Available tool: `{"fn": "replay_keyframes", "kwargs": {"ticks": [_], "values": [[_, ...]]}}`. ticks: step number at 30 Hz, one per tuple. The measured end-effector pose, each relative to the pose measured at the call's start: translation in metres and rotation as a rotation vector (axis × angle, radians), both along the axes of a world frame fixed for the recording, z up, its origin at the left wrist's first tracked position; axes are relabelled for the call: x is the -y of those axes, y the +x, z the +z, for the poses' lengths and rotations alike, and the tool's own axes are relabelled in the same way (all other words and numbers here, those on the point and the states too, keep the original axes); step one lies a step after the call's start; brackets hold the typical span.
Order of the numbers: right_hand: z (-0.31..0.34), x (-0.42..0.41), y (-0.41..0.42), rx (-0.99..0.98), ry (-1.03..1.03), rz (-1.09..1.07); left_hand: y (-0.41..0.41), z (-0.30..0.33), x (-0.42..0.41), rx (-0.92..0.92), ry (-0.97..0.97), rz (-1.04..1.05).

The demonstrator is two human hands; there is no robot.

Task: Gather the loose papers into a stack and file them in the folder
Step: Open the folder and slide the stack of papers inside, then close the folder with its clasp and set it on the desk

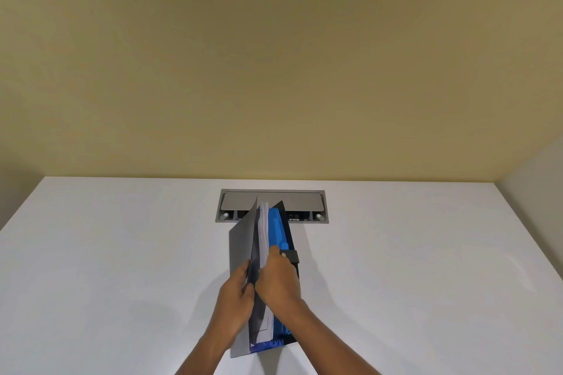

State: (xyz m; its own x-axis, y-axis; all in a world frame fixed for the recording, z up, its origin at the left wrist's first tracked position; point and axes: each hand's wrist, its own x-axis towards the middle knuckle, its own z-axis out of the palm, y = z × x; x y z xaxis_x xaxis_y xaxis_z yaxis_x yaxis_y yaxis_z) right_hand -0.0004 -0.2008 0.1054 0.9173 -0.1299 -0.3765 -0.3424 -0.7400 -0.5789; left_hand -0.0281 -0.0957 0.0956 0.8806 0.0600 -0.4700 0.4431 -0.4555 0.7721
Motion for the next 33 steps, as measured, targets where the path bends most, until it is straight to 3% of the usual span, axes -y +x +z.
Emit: {"fn": "replay_keyframes", "kwargs": {"ticks": [15,26,33], "values": [[-0.012,0.014,-0.011,0.011,-0.043,0.037,0.001,-0.013,0.003,0.02,0.091,-0.057],[-0.031,0.07,-0.033,-0.026,-0.046,-0.027,-0.006,-0.045,0.066,-0.011,0.172,-0.238],[-0.057,0.127,-0.067,-0.139,-0.035,-0.012,-0.031,-0.116,0.109,-0.033,0.466,-0.356]]}}
